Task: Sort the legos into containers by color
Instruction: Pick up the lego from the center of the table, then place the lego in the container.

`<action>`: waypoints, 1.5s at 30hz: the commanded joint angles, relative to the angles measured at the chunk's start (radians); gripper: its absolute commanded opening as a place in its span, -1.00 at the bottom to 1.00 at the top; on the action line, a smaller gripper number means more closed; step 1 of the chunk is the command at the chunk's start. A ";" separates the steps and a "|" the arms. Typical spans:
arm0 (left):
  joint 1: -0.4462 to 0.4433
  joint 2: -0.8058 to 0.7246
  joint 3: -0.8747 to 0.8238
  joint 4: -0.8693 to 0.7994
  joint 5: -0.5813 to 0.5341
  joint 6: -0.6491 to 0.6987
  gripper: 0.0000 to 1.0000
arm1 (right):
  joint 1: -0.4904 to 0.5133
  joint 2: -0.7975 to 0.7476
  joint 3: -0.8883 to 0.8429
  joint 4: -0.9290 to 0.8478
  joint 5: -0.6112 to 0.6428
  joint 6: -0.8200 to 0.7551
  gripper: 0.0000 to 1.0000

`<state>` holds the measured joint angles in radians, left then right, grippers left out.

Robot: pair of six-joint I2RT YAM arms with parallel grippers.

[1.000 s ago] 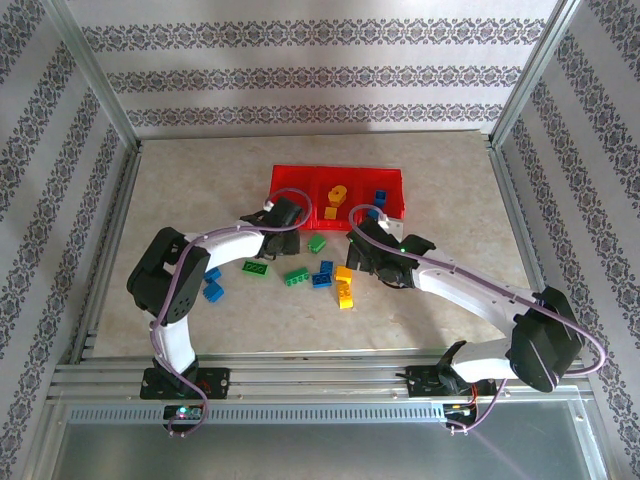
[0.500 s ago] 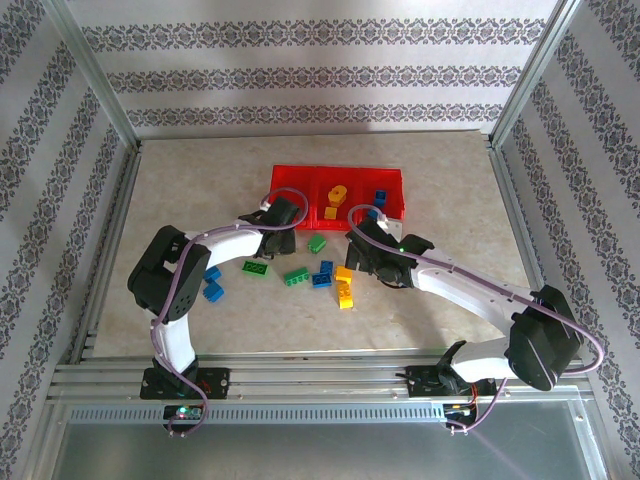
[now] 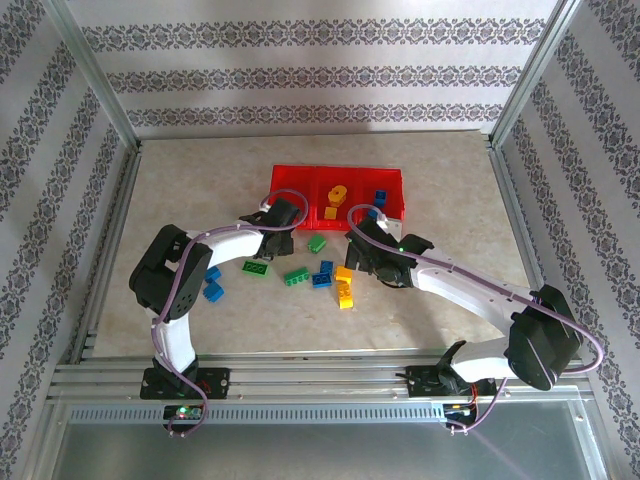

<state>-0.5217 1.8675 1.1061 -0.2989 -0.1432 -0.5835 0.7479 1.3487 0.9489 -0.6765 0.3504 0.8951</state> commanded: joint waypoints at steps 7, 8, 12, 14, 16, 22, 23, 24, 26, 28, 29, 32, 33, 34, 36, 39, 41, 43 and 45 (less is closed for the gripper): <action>0.007 -0.050 0.014 0.011 -0.002 0.012 -0.35 | -0.011 0.011 0.030 -0.002 -0.004 0.006 0.96; 0.008 -0.058 0.021 0.011 -0.004 0.014 -0.35 | -0.012 0.012 0.033 -0.001 -0.005 0.007 0.96; 0.008 -0.076 0.081 -0.005 -0.008 0.043 -0.35 | -0.011 0.013 0.034 0.000 -0.004 0.008 0.96; 0.008 -0.071 0.118 -0.011 -0.016 0.059 -0.35 | -0.012 0.015 0.036 0.000 -0.002 0.008 0.96; 0.007 -0.056 0.164 -0.021 -0.022 0.076 -0.35 | -0.011 0.014 0.038 0.000 -0.002 0.006 0.96; 0.008 0.021 0.296 -0.054 -0.052 0.111 -0.35 | -0.009 0.006 0.031 0.000 -0.001 0.011 0.96; 0.008 0.040 0.317 -0.060 -0.060 0.118 -0.35 | -0.009 0.002 0.029 0.000 0.001 0.012 0.97; 0.009 0.055 0.335 -0.064 -0.066 0.121 -0.35 | -0.010 -0.002 0.027 0.000 0.001 0.013 0.96; 0.010 0.087 0.376 -0.078 -0.079 0.127 -0.35 | -0.009 -0.012 0.020 0.001 0.003 0.015 0.96; 0.010 0.116 0.407 -0.090 -0.085 0.127 -0.35 | -0.008 -0.021 0.018 0.001 0.006 0.018 0.96; 0.011 0.128 0.419 -0.095 -0.088 0.126 -0.35 | -0.009 -0.023 0.016 0.000 0.006 0.017 0.97; 0.012 0.156 0.444 -0.108 -0.100 0.120 -0.35 | -0.010 -0.033 0.015 -0.001 0.013 0.015 0.96; 0.012 0.162 0.450 -0.110 -0.104 0.117 -0.35 | -0.010 -0.036 0.016 -0.001 0.014 0.013 0.97; 0.012 0.169 0.454 -0.111 -0.104 0.117 -0.35 | -0.010 -0.040 0.016 -0.001 0.015 0.012 0.97; 0.014 0.181 0.459 -0.111 -0.104 0.113 -0.33 | -0.012 -0.039 0.017 -0.001 0.017 0.009 0.96; 0.015 0.195 0.465 -0.116 -0.101 0.109 -0.26 | -0.014 -0.038 0.018 -0.003 0.019 0.007 0.96; 0.015 0.198 0.464 -0.117 -0.098 0.105 -0.19 | -0.016 -0.036 0.019 -0.001 0.018 0.006 0.97; 0.015 0.198 0.461 -0.117 -0.096 0.103 -0.14 | -0.018 -0.036 0.019 -0.001 0.018 0.006 0.97; 0.015 0.193 0.460 -0.120 -0.090 0.102 -0.11 | -0.018 -0.037 0.019 0.000 0.019 0.008 0.97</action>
<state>-0.5205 2.0529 1.5414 -0.3862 -0.2222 -0.4789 0.7414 1.3247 0.9611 -0.6762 0.3481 0.8948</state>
